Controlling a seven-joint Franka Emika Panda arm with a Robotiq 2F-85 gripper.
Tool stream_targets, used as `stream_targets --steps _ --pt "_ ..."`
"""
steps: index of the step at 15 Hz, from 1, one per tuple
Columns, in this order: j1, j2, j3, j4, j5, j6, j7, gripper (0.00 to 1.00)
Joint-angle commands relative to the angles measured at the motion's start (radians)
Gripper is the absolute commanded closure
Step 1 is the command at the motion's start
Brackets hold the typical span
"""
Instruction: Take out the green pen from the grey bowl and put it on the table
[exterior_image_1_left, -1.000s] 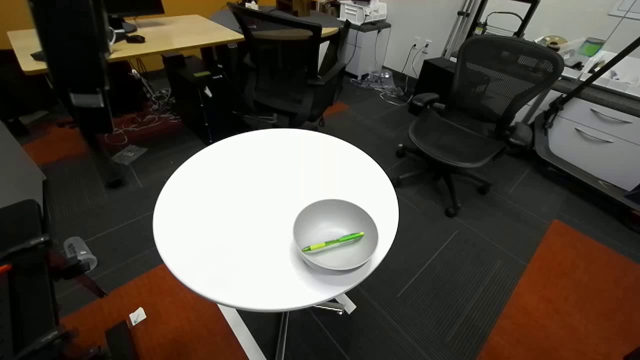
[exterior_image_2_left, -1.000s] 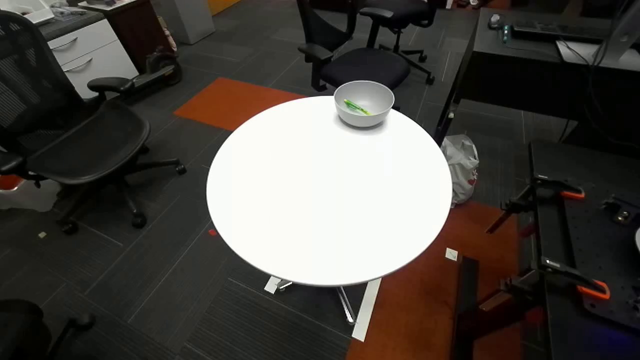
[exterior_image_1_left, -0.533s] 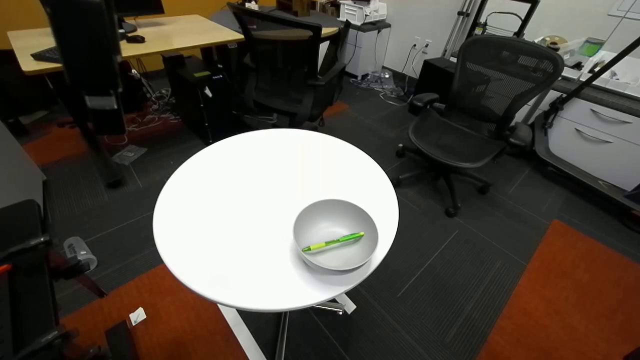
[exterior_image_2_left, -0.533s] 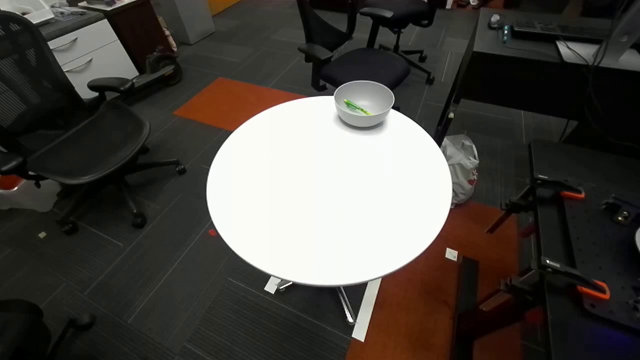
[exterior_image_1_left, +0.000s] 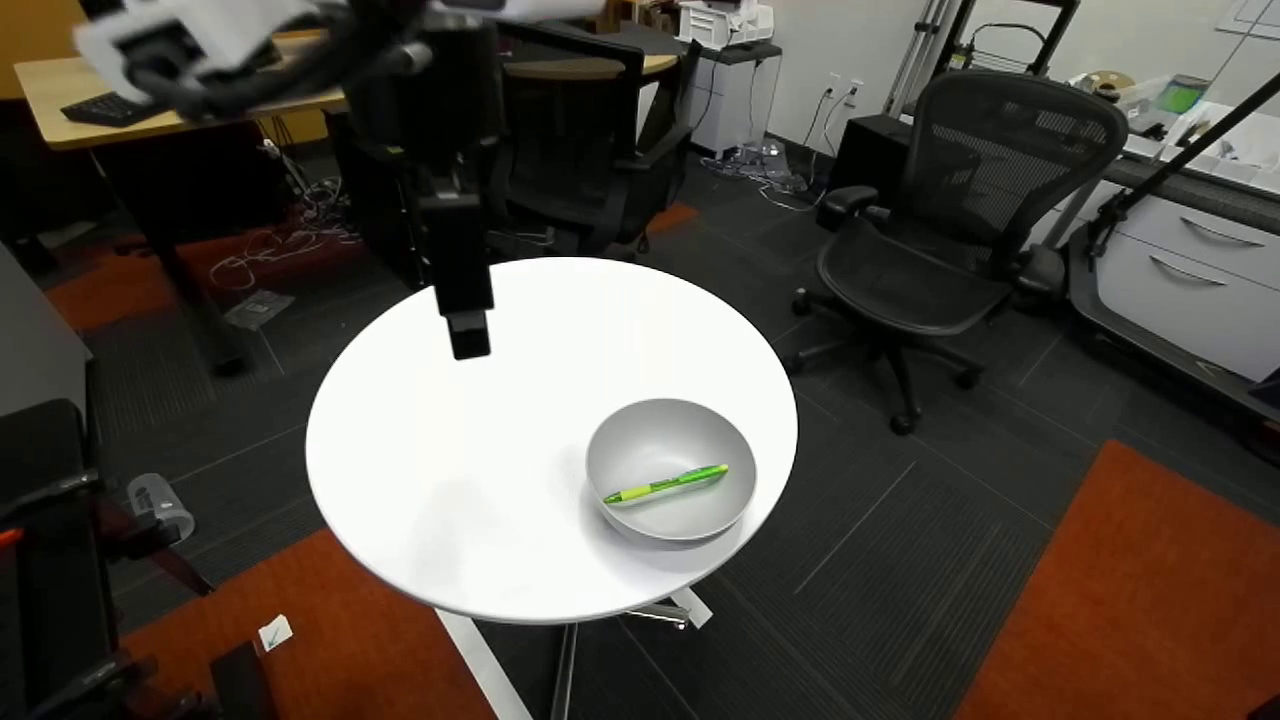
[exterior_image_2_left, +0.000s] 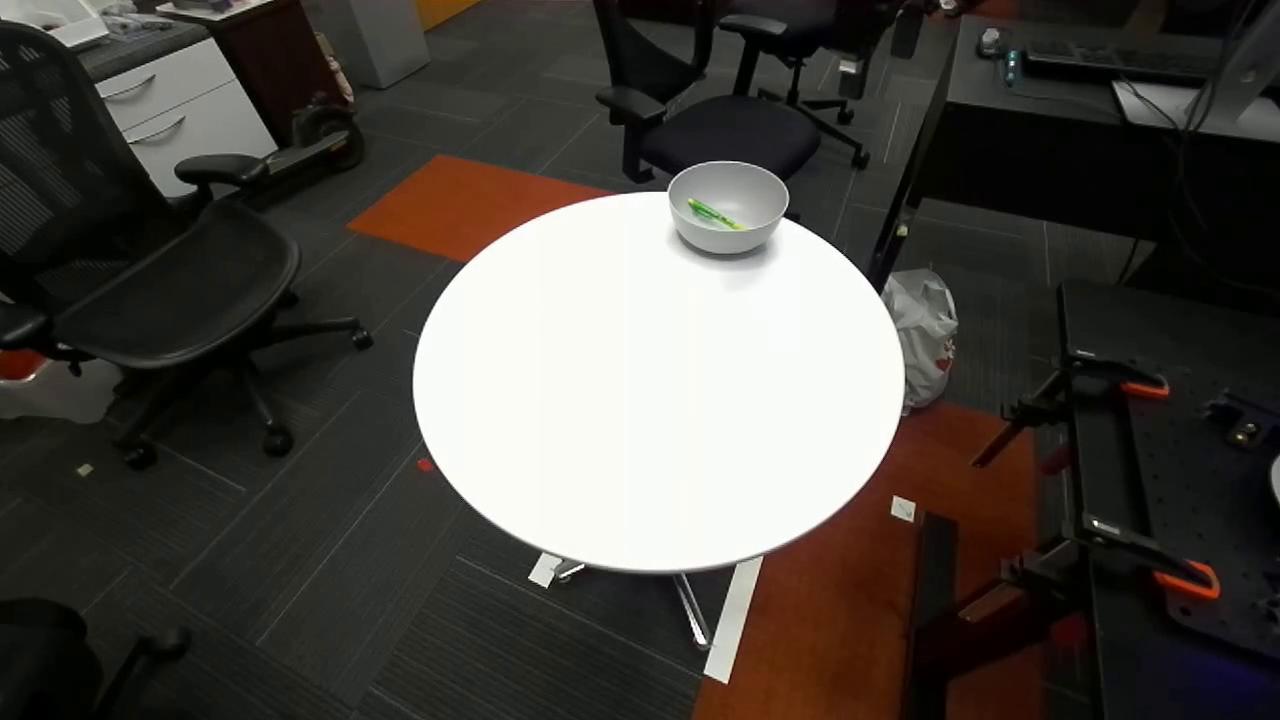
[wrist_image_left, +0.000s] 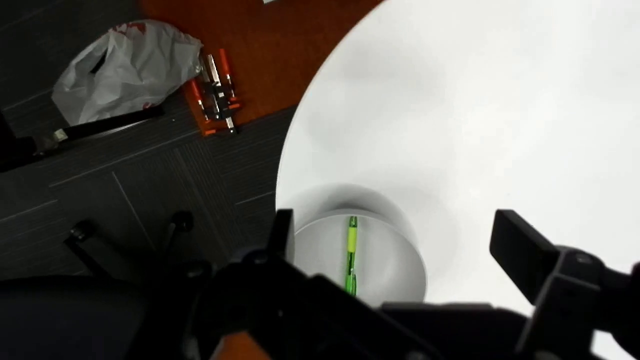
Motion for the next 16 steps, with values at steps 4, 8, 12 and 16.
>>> stream_targets --steps 4,8,12,16 --pt "-0.018 0.275 -0.025 0.164 0.031 0.178 0.109 0.0" --pt "-0.028 0.4 -0.032 0.268 0.072 0.216 0.091 0.0" --pt "-0.039 0.494 -0.027 0.359 0.101 0.235 0.07 0.0" --pt "-0.045 0.572 -0.024 0.426 0.107 0.264 0.06 0.0"
